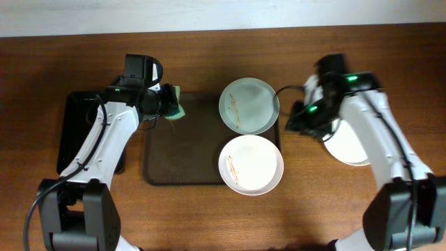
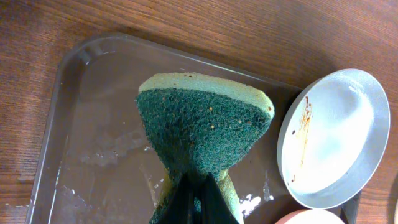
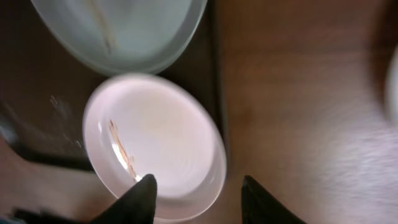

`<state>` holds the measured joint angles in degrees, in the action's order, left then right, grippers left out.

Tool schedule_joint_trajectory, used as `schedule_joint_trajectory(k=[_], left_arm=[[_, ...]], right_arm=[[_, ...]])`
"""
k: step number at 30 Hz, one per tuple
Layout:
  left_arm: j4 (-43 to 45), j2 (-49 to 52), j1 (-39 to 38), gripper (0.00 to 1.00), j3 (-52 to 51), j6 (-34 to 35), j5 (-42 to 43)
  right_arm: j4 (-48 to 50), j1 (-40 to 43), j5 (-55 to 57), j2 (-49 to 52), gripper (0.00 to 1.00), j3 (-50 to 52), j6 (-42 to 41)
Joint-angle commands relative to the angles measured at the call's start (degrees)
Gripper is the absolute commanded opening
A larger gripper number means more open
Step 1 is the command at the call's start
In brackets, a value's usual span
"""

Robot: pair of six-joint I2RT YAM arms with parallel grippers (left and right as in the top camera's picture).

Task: Clean dirty plates on tray and stack at the side
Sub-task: 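Return the right gripper and grip the bottom white plate's rim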

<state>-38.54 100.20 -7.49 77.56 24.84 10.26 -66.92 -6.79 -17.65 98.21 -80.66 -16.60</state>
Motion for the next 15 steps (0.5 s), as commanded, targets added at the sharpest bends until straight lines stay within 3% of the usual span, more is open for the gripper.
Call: schedule_joint_trajectory(k=[1,15], left_arm=[[-0.07,0.2,-0.13,0.01,0.07,-1.14,-0.22],[-1.49,0.2,-0.13,0.01,0.07,-1.14,-2.62]], right_arm=[[-0.37,-5.81,2.93,1.16,0.41,4.07,-5.64],[0.26,-9.77,6.73,1.16,0.38,17.86,-9.01]])
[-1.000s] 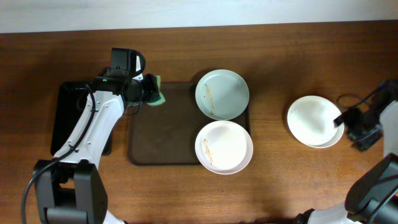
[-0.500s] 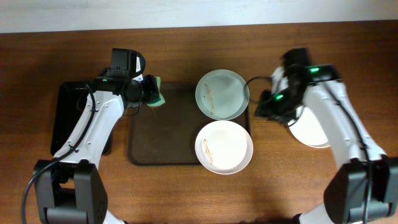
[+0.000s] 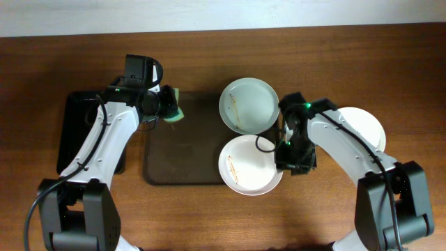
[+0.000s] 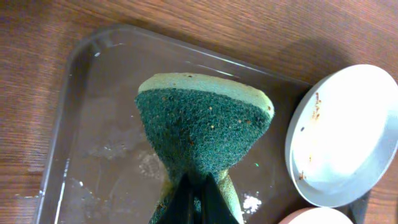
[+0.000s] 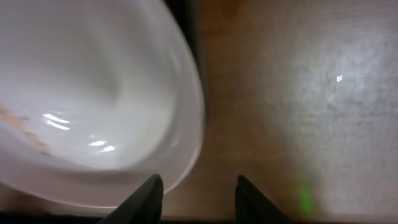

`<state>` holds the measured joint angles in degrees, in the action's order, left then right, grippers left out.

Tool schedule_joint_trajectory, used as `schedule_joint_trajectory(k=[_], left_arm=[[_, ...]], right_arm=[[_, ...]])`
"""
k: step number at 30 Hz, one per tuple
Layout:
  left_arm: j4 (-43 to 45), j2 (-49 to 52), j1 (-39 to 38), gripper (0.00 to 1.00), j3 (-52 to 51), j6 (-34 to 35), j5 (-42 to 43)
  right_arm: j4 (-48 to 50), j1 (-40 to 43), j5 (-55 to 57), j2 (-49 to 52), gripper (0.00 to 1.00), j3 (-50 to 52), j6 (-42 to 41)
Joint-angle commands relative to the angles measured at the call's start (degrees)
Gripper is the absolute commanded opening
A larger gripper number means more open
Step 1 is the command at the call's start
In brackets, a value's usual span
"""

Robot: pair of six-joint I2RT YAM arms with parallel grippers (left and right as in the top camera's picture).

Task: Clean dirty plates on tray and stack at the side
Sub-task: 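Return the right gripper and grip the bottom white plate's rim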

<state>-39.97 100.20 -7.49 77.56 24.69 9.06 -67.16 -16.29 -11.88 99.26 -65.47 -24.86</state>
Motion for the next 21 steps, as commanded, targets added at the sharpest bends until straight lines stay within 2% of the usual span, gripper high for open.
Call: schedule_joint_trajectory(k=[1,8,12,14,16,20,21], left_arm=[[-0.07,0.2,-0.13,0.01,0.07,-0.98,-1.42],[0.07,0.2,-0.13,0.01,0.07,-1.01,-1.42],[0.11,0.2,-0.13,0.01,0.07,-0.98,-1.44],[0.15,0.2,-0.13,0.01,0.07,-0.98,-1.42],[0.17,0.2,-0.13,0.01,0.07,-0.98,-1.42],[0.15,0.2,-0.13,0.01,0.07,-0.98,-1.42],[0.15,0.2,-0.13,0.01,0.07,-0.98,-1.42]], right_arm=[[0.68,-0.26,0.96,0.11,0.38,3.32,-0.74],[5.42,-0.26,-1.18,0.11,0.35,6.43,-0.74],[8.07,-0.26,-3.78,0.11,0.29,6.32,-0.74],[7.91,-0.26,-3.98,0.09,0.21,5.68,-0.72],[7.06,-0.24,-3.96,-0.26,0.19,4.79,-0.72],[6.43,-0.26,-3.89,-2.32,0.2,3.45,-0.74],[6.56,-0.26,-3.69,-2.62,0.23,3.37,-0.76]])
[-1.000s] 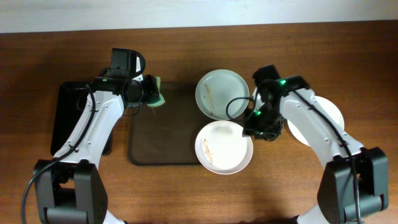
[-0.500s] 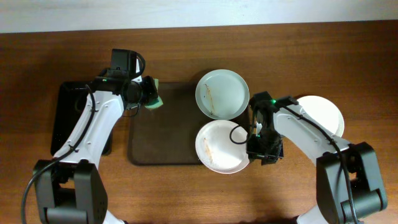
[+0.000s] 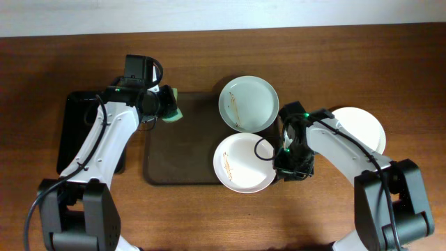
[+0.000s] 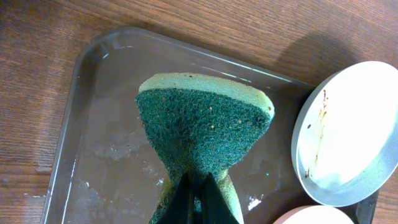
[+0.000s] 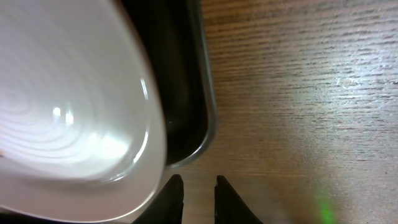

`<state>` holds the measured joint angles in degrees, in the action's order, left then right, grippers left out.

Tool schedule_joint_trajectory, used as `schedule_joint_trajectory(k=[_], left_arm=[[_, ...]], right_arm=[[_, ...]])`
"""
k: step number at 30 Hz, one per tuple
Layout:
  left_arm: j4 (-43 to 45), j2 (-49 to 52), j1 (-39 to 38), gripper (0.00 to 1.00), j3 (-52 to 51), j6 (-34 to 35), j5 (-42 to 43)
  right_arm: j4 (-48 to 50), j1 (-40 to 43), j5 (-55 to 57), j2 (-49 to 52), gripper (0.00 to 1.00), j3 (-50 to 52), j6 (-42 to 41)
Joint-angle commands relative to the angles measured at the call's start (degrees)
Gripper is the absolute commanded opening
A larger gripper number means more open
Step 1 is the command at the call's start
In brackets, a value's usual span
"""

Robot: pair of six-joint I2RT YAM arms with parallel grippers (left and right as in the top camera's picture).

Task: Clean dirty plates on tray and stack at the side
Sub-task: 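Return the right gripper and grip the bottom white plate's rim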

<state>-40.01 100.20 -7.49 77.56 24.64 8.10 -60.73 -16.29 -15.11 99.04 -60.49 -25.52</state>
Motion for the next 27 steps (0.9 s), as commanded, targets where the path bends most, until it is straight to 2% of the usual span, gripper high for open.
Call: schedule_joint_trajectory(k=[1,4,8,12,15,20,27], left_arm=[[0.22,0.2,-0.13,0.01,0.07,-0.94,-0.46],[0.11,0.2,-0.13,0.01,0.07,-0.96,-0.46],[0.13,0.2,-0.13,0.01,0.07,-0.96,-0.46],[0.26,0.2,-0.15,0.01,0.07,-0.94,-0.46],[0.26,0.2,-0.13,0.01,0.07,-0.94,-0.46],[0.28,0.2,-0.13,0.01,0.07,-0.94,-0.46],[0.35,0.2,-0.13,0.01,0.07,-0.94,-0.46]], right_arm=[[0.37,-0.26,0.0,-2.6,0.27,-1.68,-0.37],[1.33,-0.28,0.39,-2.58,0.36,-1.68,-0.55],[5.25,-2.56,0.9,-2.56,0.4,-1.66,-2.73],[6.05,-6.23,7.19,-1.79,0.45,-1.66,-6.78],[5.07,-7.76,10.64,-1.16,0.44,-1.64,-8.07],[6.23,-7.78,11.17,-1.16,0.24,-1.55,-8.07],[6.99,-7.8,11.98,-0.5,0.23,-1.4,-8.02]])
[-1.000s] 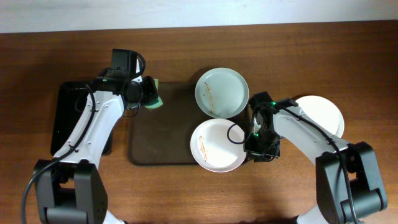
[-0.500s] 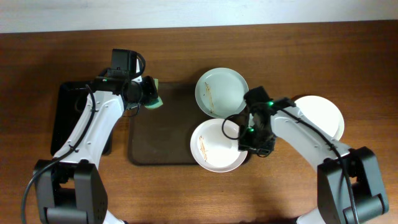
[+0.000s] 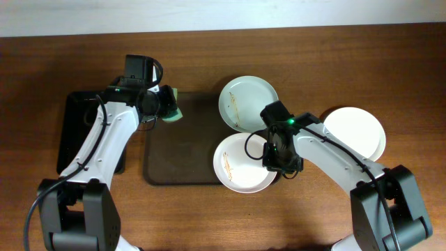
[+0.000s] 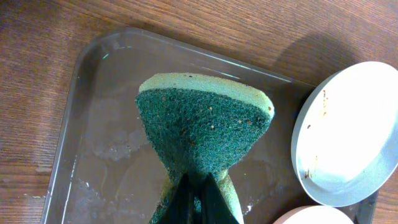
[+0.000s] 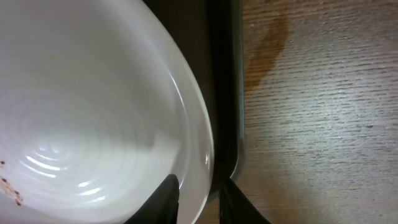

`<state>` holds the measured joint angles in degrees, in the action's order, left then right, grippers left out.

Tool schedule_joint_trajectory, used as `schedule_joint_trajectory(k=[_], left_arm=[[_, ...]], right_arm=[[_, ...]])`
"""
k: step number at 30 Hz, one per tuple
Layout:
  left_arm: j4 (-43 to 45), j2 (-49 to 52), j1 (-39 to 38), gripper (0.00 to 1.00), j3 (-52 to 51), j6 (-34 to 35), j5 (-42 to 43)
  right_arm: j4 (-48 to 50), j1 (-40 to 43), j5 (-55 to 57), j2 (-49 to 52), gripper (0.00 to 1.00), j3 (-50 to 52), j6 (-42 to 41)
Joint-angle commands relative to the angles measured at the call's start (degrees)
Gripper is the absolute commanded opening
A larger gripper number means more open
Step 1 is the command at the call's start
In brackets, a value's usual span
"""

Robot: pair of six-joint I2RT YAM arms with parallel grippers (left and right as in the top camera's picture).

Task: Clean dirty plates on tray and stack at the side
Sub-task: 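Return the right gripper and grip the bottom white plate's rim, then slide the bottom plate left toward the sponge with the right gripper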

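Note:
On the dark brown tray [image 3: 178, 157] lie two dirty plates. A pale grey plate [image 3: 249, 104] with brown smears sits at the back right, and a white plate [image 3: 240, 166] with a smear sits in front of it. My right gripper [image 3: 279, 164] is at the white plate's right rim. In the right wrist view its fingers [image 5: 166, 200] stand either side of that rim, shut on the white plate [image 5: 93, 118]. My left gripper [image 4: 199, 183] is shut on a green sponge [image 4: 205, 127] and holds it above the tray's [image 4: 102, 118] back left corner.
A clean white plate [image 3: 357, 132] lies on the wooden table right of the tray. A black flat box [image 3: 72, 129] sits at the left, partly under my left arm. The tray's raised rim [image 5: 225, 93] runs just right of the gripped plate.
My right gripper has shifted left, from beside the tray's right edge to astride the white plate's rim. The left gripper and the sponge have not moved.
My right gripper was open by the clean plate on the right. It then stood open at the white plate's right side on the tray. Then its fingers were closer together and the plate lay slightly further left. Now they pinch the rim. The left gripper held the sponge throughout.

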<state>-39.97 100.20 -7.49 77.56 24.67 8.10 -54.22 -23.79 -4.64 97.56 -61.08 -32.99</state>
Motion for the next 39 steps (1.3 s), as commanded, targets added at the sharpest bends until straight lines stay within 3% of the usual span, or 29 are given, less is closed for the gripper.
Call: schedule_joint_trajectory(k=[1,4,9,15,22,32,39], left_arm=[[0.31,0.2,-0.13,0.01,0.07,-0.96,-0.46],[0.31,0.2,-0.13,0.01,0.07,-0.96,-0.46],[0.33,0.2,-0.13,0.01,0.07,-0.96,-0.46],[0.28,0.2,-0.13,0.01,0.07,-0.96,-0.42],[-0.52,0.17,0.42,0.01,0.07,-0.96,1.33],[-2.67,0.17,7.54,0.01,0.5,-0.7,11.28],[-6.08,0.17,7.93,0.01,0.48,-0.74,11.04]], right_arm=[[0.55,-0.31,1.49,1.4,0.23,-0.74,-0.55],[0.57,-0.31,1.46,2.95,0.21,-0.72,-0.52],[0.74,-0.31,1.44,3.28,0.04,-0.7,-0.52],[-2.08,-0.31,1.53,2.25,0.04,-2.49,-0.5],[-2.99,-4.63,4.96,-0.83,0.04,-14.32,-1.51],[14.16,-18.51,22.82,4.35,0.04,-15.37,-17.53],[20.65,-21.53,20.28,11.69,0.04,-15.39,-20.48]])
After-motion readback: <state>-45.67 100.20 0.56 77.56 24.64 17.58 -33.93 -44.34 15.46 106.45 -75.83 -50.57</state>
